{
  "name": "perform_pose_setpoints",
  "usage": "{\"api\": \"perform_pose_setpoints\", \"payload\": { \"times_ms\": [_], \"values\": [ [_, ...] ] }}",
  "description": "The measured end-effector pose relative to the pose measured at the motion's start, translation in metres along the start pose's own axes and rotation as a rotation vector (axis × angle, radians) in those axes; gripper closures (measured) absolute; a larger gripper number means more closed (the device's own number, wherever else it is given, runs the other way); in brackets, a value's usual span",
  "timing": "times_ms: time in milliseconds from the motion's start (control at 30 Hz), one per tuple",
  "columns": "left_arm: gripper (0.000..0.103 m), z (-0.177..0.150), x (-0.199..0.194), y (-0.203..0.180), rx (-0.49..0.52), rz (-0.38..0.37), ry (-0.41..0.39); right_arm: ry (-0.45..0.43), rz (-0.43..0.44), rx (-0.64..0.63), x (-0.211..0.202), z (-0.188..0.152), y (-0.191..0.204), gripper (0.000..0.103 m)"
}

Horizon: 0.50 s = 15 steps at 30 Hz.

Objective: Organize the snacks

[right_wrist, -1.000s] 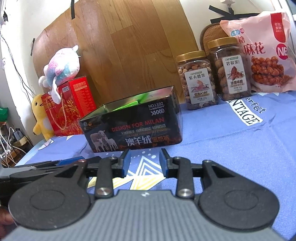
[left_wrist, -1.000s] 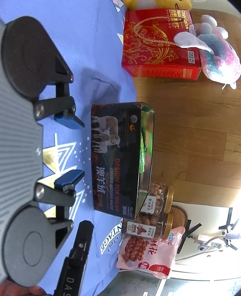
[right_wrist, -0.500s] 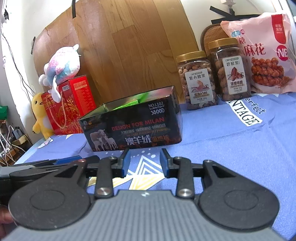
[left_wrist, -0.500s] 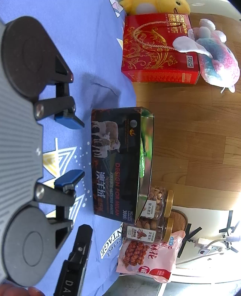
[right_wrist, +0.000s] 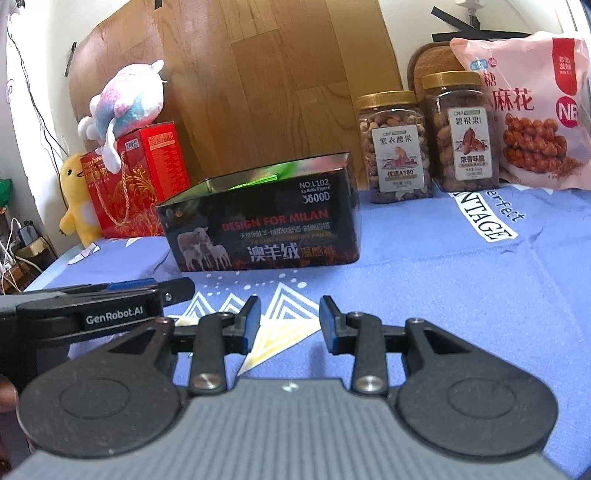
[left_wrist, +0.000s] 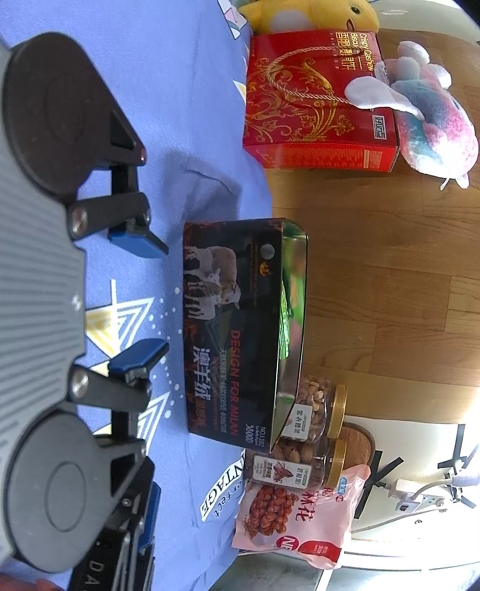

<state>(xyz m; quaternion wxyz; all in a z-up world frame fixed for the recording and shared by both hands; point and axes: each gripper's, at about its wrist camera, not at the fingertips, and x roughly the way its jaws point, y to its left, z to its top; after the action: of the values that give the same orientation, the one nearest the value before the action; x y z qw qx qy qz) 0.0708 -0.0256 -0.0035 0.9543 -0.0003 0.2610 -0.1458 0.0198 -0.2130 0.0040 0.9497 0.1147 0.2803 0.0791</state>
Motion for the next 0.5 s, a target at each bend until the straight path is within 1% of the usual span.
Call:
{"api": "perform_pose_setpoints", "payload": {
  "times_ms": [300, 367, 500],
  "values": [
    [0.053, -0.001, -0.002, 0.005, -0.024, -0.039, -0.010, 0.002, 0.034, 0.008, -0.001, -0.001, 0.000, 0.065],
    [0.050, -0.001, -0.002, 0.007, -0.032, -0.060, -0.014, 0.003, 0.045, 0.029, -0.002, -0.001, -0.003, 0.064],
    [0.049, 0.000, 0.000, 0.013, -0.071, -0.096, 0.001, 0.007, 0.084, 0.078, 0.000, 0.002, -0.010, 0.062]
  ]
}}
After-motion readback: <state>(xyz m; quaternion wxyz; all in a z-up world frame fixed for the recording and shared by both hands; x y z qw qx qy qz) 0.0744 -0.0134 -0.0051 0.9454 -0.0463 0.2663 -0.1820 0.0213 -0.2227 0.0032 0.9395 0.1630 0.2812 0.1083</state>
